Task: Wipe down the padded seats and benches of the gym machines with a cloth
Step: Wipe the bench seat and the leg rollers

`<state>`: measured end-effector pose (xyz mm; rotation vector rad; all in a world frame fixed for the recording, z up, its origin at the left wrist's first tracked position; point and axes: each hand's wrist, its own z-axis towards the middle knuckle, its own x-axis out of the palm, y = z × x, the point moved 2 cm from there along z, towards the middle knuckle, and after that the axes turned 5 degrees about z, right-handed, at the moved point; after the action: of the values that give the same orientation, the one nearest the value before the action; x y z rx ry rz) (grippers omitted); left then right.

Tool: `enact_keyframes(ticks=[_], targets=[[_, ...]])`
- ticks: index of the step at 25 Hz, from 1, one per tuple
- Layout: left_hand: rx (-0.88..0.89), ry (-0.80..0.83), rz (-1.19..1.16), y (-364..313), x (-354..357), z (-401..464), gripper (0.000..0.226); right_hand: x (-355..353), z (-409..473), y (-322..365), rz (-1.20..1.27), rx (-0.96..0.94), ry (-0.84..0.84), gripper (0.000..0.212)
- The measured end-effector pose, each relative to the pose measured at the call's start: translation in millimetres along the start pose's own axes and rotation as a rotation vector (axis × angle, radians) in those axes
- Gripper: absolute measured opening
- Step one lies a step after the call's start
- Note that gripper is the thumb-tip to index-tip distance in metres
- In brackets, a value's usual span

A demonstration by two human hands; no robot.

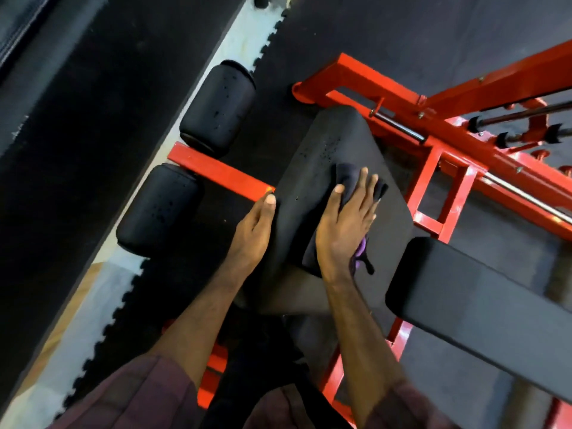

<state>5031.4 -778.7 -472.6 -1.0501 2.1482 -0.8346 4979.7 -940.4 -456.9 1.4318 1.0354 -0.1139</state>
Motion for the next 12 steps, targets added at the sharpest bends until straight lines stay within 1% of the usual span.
enact_keyframes(ticks=[2, 3, 4, 5, 7, 8, 9, 10, 11, 12], targets=[[-0.04, 0.024, -0.004, 5, 0, 5, 0.056, -8, -28, -9, -0.046, -0.283, 0.111, 0.063], [-0.039, 0.026, 0.001, 7, 0, 7, 0.053, -18, -44, -20, -0.059, -0.354, 0.178, 0.063], [-0.038, 0.031, 0.003, 7, 1, 6, 0.048, -25, -47, -30, -0.055, -0.349, 0.191, 0.063], [-0.036, 0.035, -0.007, 5, 1, 6, 0.044, -24, -38, -28, -0.023, -0.278, 0.165, 0.063], [-0.021, 0.041, -0.036, 4, 0, 6, 0.042, -6, -11, -4, 0.023, -0.043, 0.066, 0.062], [-0.019, 0.04, -0.044, 4, 0, 7, 0.042, 2, -3, 12, 0.004, -0.004, 0.028, 0.063], [-0.024, 0.037, -0.048, 6, -1, 8, 0.04, 6, -5, 21, -0.038, -0.064, 0.033, 0.062], [-0.02, 0.035, -0.06, 8, -2, 9, 0.039, 4, -15, 23, -0.093, -0.203, 0.078, 0.061], [-0.015, 0.03, -0.071, 9, -1, 9, 0.037, -2, -30, 13, -0.15, -0.361, 0.151, 0.061], [-0.005, 0.028, -0.082, 9, 0, 9, 0.037, -12, -46, 2, -0.196, -0.471, 0.24, 0.061]])
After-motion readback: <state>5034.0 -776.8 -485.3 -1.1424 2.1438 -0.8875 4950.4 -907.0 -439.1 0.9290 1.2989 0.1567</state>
